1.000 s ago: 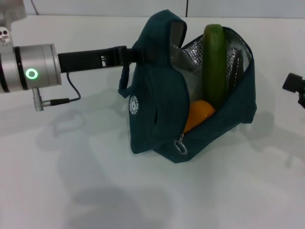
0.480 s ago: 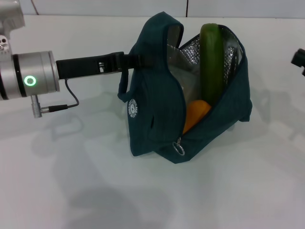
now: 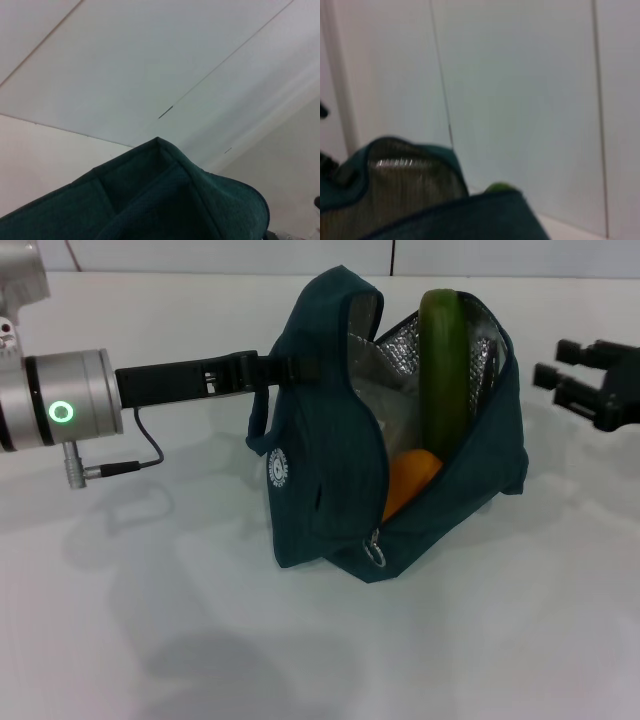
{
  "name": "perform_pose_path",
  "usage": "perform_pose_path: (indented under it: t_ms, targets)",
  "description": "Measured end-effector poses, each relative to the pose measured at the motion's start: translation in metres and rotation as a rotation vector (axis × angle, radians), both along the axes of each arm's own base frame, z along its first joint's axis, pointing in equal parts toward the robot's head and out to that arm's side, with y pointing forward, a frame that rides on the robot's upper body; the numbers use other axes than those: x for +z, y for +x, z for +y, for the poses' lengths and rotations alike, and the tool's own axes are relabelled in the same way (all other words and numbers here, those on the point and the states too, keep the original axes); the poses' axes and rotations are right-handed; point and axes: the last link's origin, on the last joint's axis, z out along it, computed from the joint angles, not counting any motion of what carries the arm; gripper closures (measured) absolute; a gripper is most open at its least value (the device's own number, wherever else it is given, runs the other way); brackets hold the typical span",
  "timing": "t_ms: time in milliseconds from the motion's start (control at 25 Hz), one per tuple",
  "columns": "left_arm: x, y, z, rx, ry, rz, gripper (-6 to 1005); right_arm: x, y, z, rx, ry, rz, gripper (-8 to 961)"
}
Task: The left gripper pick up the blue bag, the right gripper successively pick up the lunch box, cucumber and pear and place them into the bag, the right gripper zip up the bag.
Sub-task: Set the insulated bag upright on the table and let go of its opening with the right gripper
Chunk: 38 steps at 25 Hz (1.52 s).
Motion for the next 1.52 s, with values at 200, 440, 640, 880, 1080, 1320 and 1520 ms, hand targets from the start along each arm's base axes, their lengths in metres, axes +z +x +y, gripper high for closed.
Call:
perform_pose_path:
  t_ms: [200, 440, 640, 880, 1080, 1320, 1520]
  targets:
    - [0.000, 0.000, 0.000, -0.003, 0.003, 0.002, 951, -0.015, -0.003, 0.005, -0.017, -0.027, -0.055, 549]
    - [0.000, 0.002, 0.002, -0.006, 0.006, 0.003, 951, -0.020, -0.005, 0.014, -0.031, -0.011, -0.089, 489]
    - [0.000, 0.002, 0.003, -0.008, 0.007, 0.004, 951, -0.027, -0.012, 0.020, -0.003, -0.018, -0.109, 476]
    - [0.001, 0.001, 0.002, -0.002, 0.013, -0.002, 951, -0.035, -0.019, 0.020, 0.048, -0.031, -0.143, 532]
    - [0.002, 0.001, 0.002, 0.001, 0.017, -0.006, 950, -0.031, -0.020, 0.018, 0.073, 0.002, -0.135, 721]
    - [0.004, 0.002, 0.003, 0.001, 0.028, -0.022, 950, -0.014, -0.017, 0.015, 0.083, 0.083, -0.102, 814]
    - [0.004, 0.003, 0.003, -0.003, 0.028, -0.024, 950, 0.004, -0.022, 0.008, 0.139, 0.155, -0.040, 879]
